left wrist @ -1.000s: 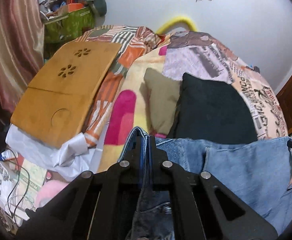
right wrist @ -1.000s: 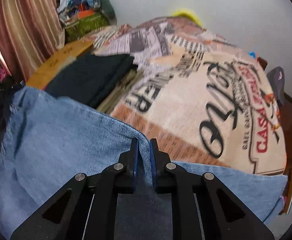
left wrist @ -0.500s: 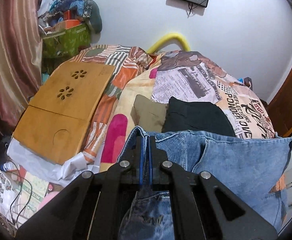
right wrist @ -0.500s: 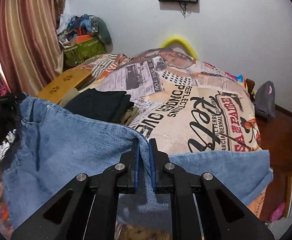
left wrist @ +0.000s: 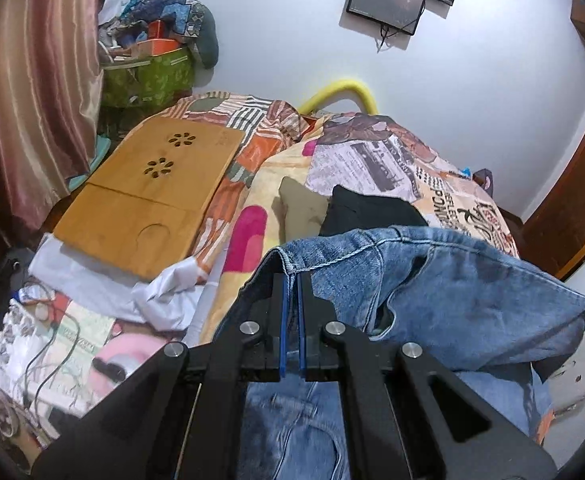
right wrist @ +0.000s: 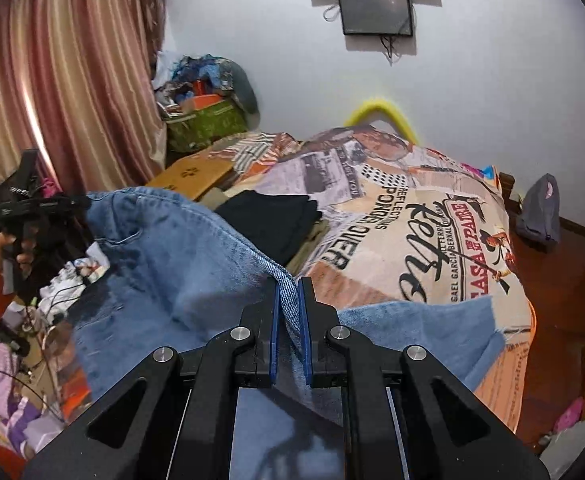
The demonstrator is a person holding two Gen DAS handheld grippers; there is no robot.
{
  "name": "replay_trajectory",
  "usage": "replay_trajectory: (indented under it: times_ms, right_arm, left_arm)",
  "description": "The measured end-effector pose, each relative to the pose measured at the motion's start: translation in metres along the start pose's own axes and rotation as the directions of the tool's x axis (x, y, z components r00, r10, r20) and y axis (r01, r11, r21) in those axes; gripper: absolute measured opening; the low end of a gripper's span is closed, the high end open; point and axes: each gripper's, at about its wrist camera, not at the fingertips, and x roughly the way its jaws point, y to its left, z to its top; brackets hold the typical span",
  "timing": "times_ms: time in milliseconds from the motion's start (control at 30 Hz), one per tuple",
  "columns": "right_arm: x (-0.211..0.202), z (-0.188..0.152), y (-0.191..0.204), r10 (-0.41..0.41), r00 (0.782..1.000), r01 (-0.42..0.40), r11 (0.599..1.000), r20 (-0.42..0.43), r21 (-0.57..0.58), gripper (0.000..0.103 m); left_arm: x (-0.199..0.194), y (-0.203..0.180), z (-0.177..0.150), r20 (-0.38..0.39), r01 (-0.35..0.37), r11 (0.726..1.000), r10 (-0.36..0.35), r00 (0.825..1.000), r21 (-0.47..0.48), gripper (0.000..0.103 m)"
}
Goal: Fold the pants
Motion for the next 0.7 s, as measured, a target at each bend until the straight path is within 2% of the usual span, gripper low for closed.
replay_trajectory:
  times_ms: [233, 433, 533, 600, 700]
  right_arm:
    - [-0.028, -0.027, 0.018, 0.033, 0.999, -0.034, 0.999, 0.015, 0.033, 0.008]
    - [-0.040, -0.052, 0.030, 0.027, 0.999, -0.027, 0.999, 0.020, 0.039, 0.008]
    - [-0.043, -0.064, 0.035, 0.023, 1.000, -0.024, 0.999, 0.014, 0.043, 0.008]
    - [-0.041, -0.072, 0.038, 0.031, 1.000, -0.031, 0.998, -0.002, 0.051, 0.008]
    - [-0.040, -0.086, 0.046, 0.025, 0.999, -0.024, 0.998, -0.020, 0.052, 0.008]
  left_arm:
    - [-0.032, 0.009, -0.027, -0.004, -0.032, 0.999, 0.032, 0.999, 0.005, 0.003]
    - [-0.039, 0.030, -0.056, -0.030, -0.043, 0.999, 0.042, 0.999, -0.028, 0.003]
    - [-0.047, 0.040, -0.069, -0.007, -0.101, 0.995, 0.100, 0.995, -0.014, 0.000]
    - [-0.053, 0.049, -0.077, 0.003, -0.101, 0.995, 0.101, 0.995, -0.025, 0.000]
    - [-0.052, 0.061, -0.092, -0.026, -0.101, 0.994, 0.100, 0.995, -0.040, 0.000]
